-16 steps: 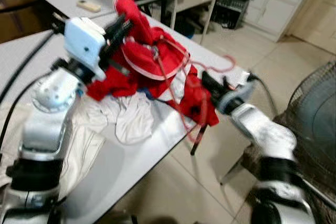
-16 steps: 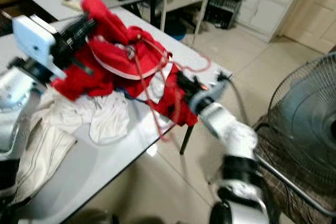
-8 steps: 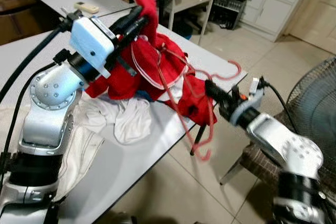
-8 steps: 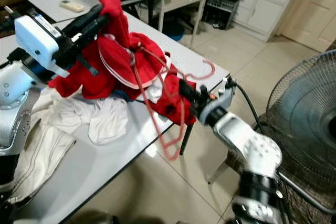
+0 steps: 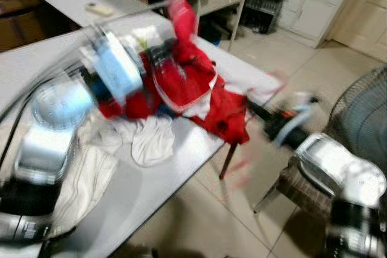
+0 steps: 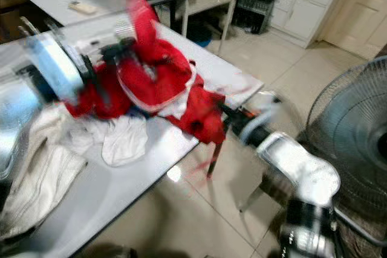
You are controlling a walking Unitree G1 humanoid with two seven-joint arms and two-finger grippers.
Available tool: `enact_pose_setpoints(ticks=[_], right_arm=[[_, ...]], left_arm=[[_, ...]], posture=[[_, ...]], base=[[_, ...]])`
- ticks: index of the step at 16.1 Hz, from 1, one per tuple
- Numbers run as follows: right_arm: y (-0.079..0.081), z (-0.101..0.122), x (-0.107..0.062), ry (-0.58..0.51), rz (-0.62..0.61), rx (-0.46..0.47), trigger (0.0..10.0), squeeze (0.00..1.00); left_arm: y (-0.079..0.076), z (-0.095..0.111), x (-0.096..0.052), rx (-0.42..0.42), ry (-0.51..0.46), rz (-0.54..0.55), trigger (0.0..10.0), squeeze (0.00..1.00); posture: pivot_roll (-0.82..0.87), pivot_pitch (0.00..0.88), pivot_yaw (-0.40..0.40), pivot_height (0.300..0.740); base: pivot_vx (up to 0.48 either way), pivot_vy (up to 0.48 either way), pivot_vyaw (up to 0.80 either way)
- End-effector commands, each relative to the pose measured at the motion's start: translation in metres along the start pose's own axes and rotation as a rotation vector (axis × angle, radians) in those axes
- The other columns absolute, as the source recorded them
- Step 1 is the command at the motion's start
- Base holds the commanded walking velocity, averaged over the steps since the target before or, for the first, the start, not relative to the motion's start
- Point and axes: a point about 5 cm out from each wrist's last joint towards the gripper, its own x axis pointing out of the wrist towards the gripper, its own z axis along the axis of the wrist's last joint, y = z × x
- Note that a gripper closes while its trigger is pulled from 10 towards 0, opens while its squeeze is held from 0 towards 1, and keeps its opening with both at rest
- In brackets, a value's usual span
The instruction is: Hang hanger
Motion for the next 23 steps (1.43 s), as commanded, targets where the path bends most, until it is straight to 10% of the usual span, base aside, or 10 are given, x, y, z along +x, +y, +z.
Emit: enact_pose_setpoints(ticks=[1, 4, 6, 10, 16, 18, 23], right_arm=[[-0.002, 0.011, -0.002, -0.058, -0.005, 0.046, 10.0, 0.00], [-0.003, 0.030, 0.005, -0.149, -0.003, 0.030, 10.0, 0.00], [0.023, 0.036, 0.012, -0.198, 0.149, -0.080, 10.0, 0.00], [0.020, 0.017, 0.042, -0.262, 0.014, -0.279, 10.0, 0.00], [0.039, -0.007, 0.095, -0.363, 0.151, 0.116, 10.0, 0.00], [0.045, -0.033, 0.105, -0.234, 0.171, 0.055, 10.0, 0.00], [0.041, -0.018, 0.111, -0.376, 0.124, 0.156, 10.0, 0.00]], left_arm=[[-0.009, 0.002, 0.003, -0.004, -0.007, -0.081, 0.0, 0.00], [-0.034, -0.009, 0.002, -0.033, 0.065, -0.222, 0.0, 0.00], [-0.032, -0.018, 0.004, -0.045, 0.106, -0.148, 0.0, 0.00], [-0.027, -0.020, 0.014, -0.217, 0.084, 0.014, 0.0, 0.00], [-0.046, -0.021, 0.009, -0.240, 0.123, -0.125, 0.0, 0.00], [-0.046, -0.013, 0.015, -0.236, 0.089, -0.101, 0.0, 0.00], [-0.066, 0.003, 0.016, -0.365, 0.004, -0.219, 0.0, 0.00]], posture=[[-0.05, 0.000, -0.057, 0.740], [-0.04, 0.000, -0.065, 0.740], [-0.04, 0.000, -0.066, 0.740], [-0.04, 0.000, -0.060, 0.740], [-0.01, 0.000, -0.044, 0.740], [0.01, 0.000, -0.047, 0.740], [0.01, 0.000, -0.032, 0.740]], base=[[0.000, 0.000, 0.00], [0.000, 0.000, 0.00], [0.000, 0.000, 0.00], [0.000, 0.000, 0.00], [0.000, 0.000, 0.00], [0.000, 0.000, 0.00], [0.000, 0.000, 0.00]])
